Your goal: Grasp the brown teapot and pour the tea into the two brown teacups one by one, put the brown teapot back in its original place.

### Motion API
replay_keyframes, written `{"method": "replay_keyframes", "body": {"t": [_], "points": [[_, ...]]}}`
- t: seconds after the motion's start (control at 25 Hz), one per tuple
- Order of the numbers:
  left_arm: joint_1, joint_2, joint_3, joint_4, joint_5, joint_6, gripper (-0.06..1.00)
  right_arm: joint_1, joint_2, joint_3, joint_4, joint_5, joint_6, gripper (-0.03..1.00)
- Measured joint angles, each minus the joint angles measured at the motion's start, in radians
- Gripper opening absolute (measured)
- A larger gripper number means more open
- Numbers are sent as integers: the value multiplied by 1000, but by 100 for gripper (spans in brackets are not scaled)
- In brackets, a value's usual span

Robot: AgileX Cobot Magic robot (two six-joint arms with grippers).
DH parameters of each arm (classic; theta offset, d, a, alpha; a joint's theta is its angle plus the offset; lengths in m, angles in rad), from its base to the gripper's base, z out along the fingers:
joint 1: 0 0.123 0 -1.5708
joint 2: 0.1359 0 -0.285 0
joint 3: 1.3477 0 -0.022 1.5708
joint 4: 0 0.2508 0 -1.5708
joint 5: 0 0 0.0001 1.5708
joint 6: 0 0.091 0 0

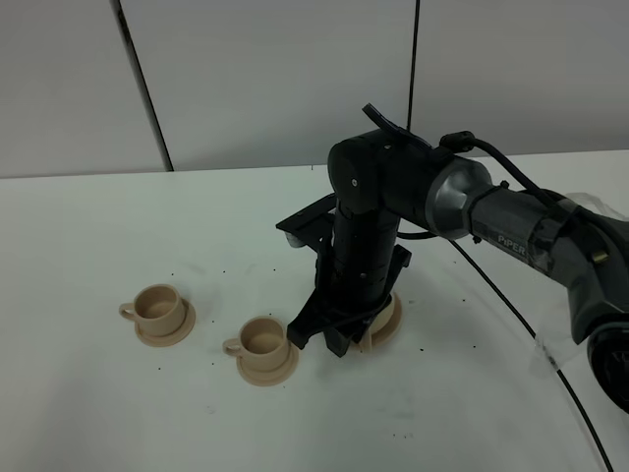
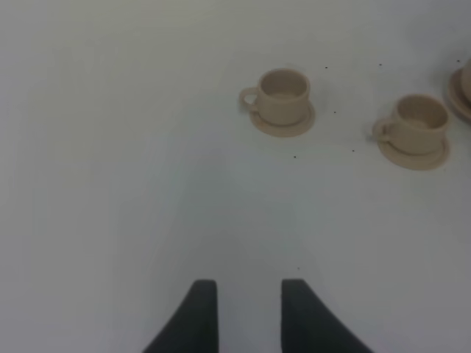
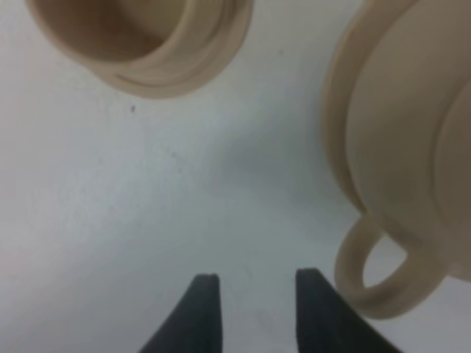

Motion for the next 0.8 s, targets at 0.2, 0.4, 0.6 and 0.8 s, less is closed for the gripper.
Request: {"method": "replay_keyframes", "body": {"t": [0.2, 0.4, 0.6, 0.8], "points": [[0, 0, 0, 0, 0, 0, 28, 0, 25, 1, -2, 0, -1, 24], [0, 0, 0, 0, 0, 0, 28, -5, 26, 1, -30, 0, 1, 24], [0, 0, 0, 0, 0, 0, 28, -22, 26, 2, -41, 5, 4, 24], [0, 0, 0, 0, 0, 0, 28, -33, 26, 2, -85, 5, 7, 24]]}}
